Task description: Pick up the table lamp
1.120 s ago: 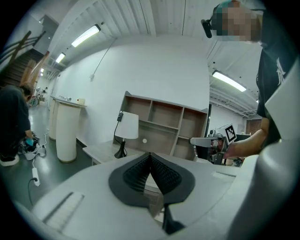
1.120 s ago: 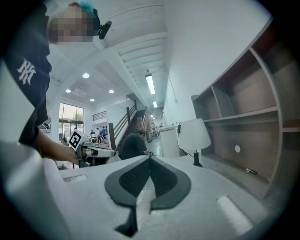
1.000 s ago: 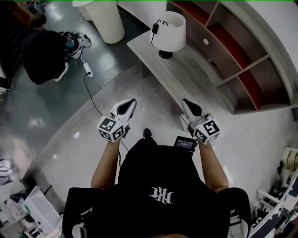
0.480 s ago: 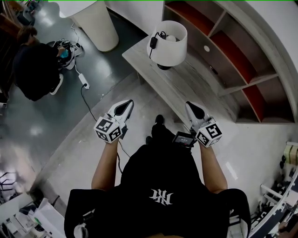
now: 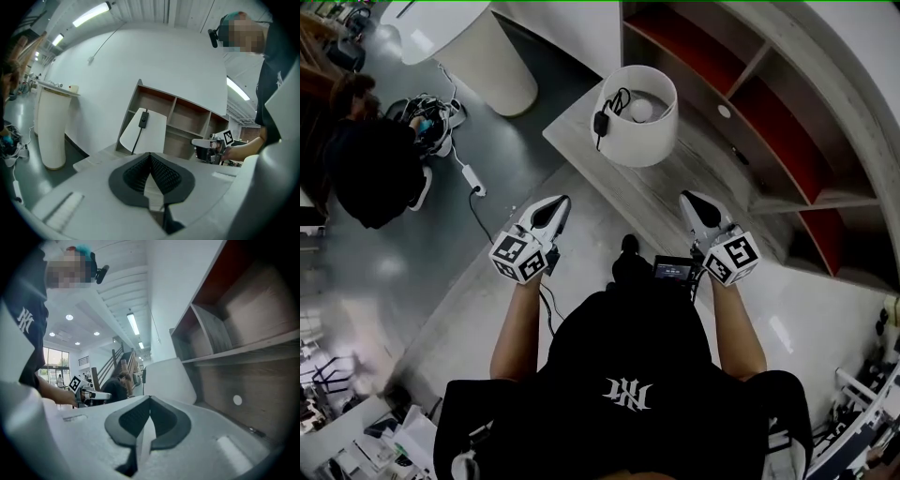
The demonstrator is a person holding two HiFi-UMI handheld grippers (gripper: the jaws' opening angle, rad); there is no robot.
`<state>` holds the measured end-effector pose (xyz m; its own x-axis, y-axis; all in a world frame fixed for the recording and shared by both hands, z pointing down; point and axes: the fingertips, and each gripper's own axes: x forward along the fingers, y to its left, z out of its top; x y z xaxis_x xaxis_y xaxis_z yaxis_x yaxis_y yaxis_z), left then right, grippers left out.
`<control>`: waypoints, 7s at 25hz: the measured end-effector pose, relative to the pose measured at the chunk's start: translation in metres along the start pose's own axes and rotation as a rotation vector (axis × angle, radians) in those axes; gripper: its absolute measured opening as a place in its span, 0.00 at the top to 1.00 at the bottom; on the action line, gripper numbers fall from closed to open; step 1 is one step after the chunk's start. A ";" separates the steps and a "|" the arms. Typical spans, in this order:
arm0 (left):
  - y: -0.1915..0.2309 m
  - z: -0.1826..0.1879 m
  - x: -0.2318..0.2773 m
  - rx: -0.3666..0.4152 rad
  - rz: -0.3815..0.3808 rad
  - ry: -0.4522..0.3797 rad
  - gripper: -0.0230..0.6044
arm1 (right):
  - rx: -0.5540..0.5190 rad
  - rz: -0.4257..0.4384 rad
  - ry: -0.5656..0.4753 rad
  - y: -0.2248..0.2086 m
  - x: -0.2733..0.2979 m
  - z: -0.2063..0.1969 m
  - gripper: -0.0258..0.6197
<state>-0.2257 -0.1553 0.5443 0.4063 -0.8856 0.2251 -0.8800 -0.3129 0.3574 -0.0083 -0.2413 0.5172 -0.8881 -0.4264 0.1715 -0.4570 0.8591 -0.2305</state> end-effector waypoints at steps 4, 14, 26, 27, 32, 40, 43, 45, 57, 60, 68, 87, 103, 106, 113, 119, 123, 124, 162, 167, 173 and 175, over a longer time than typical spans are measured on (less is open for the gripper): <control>0.011 0.013 0.019 0.007 -0.011 0.020 0.96 | 0.035 0.020 -0.013 -0.017 0.013 0.010 0.96; 0.036 0.023 0.060 0.002 -0.012 0.065 0.96 | 0.106 0.051 -0.021 -0.060 0.030 0.016 0.94; 0.065 0.032 0.103 -0.032 -0.105 0.133 0.96 | 0.137 -0.011 0.006 -0.092 0.047 0.008 0.91; 0.070 0.031 0.108 -0.041 -0.118 0.147 0.96 | 0.152 -0.020 0.009 -0.095 0.047 0.006 0.90; 0.096 0.029 0.132 -0.119 -0.242 0.220 0.96 | 0.285 -0.006 0.001 -0.097 0.060 0.001 0.84; 0.122 0.018 0.169 -0.252 -0.489 0.368 0.84 | 0.489 0.012 -0.039 -0.098 0.077 -0.009 0.84; 0.128 0.016 0.177 -0.310 -0.583 0.415 0.80 | 0.569 0.020 -0.034 -0.096 0.083 -0.019 0.83; 0.131 0.016 0.183 -0.348 -0.643 0.433 0.76 | 0.613 0.010 -0.045 -0.096 0.086 -0.023 0.82; 0.122 0.020 0.193 -0.549 -0.924 0.514 0.67 | 0.839 0.041 -0.155 -0.097 0.096 -0.043 0.77; 0.121 0.023 0.196 -0.592 -0.964 0.506 0.64 | 0.892 0.046 -0.199 -0.101 0.097 -0.047 0.74; 0.123 0.020 0.201 -0.649 -0.977 0.496 0.60 | 1.004 0.079 -0.258 -0.107 0.102 -0.055 0.66; 0.110 0.019 0.201 -0.684 -1.023 0.493 0.59 | 1.012 0.114 -0.294 -0.108 0.109 -0.049 0.66; 0.103 0.022 0.189 -0.733 -1.009 0.477 0.67 | 1.000 0.133 -0.255 -0.105 0.108 -0.044 0.68; 0.103 0.023 0.189 -0.700 -1.001 0.483 0.67 | 0.995 0.133 -0.242 -0.106 0.108 -0.043 0.68; 0.104 0.021 0.191 -0.645 -0.964 0.501 0.67 | 0.968 0.122 -0.222 -0.108 0.107 -0.040 0.68; 0.098 0.036 0.188 -0.636 -0.984 0.474 0.67 | 0.942 0.135 -0.231 -0.108 0.108 -0.025 0.68; 0.094 0.051 0.188 -0.598 -0.977 0.444 0.67 | 0.927 0.139 -0.235 -0.104 0.105 -0.015 0.68; 0.093 0.054 0.187 -0.588 -0.977 0.440 0.67 | 0.922 0.139 -0.236 -0.103 0.104 -0.012 0.68; 0.027 0.195 0.145 -0.391 -0.930 0.332 0.65 | 0.691 0.125 -0.267 -0.060 0.066 0.133 0.68; 0.018 0.211 0.140 -0.373 -0.934 0.306 0.65 | 0.666 0.112 -0.273 -0.055 0.060 0.147 0.68; 0.011 0.221 0.132 -0.385 -0.944 0.287 0.65 | 0.637 0.121 -0.282 -0.047 0.055 0.170 0.68; 0.008 0.226 0.130 -0.380 -0.948 0.279 0.65 | 0.631 0.124 -0.283 -0.043 0.053 0.177 0.68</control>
<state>-0.2357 -0.3501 0.3716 0.9713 -0.2099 -0.1117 -0.0578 -0.6642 0.7453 -0.0447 -0.3511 0.3671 -0.8748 -0.4671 -0.1284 -0.2166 0.6143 -0.7588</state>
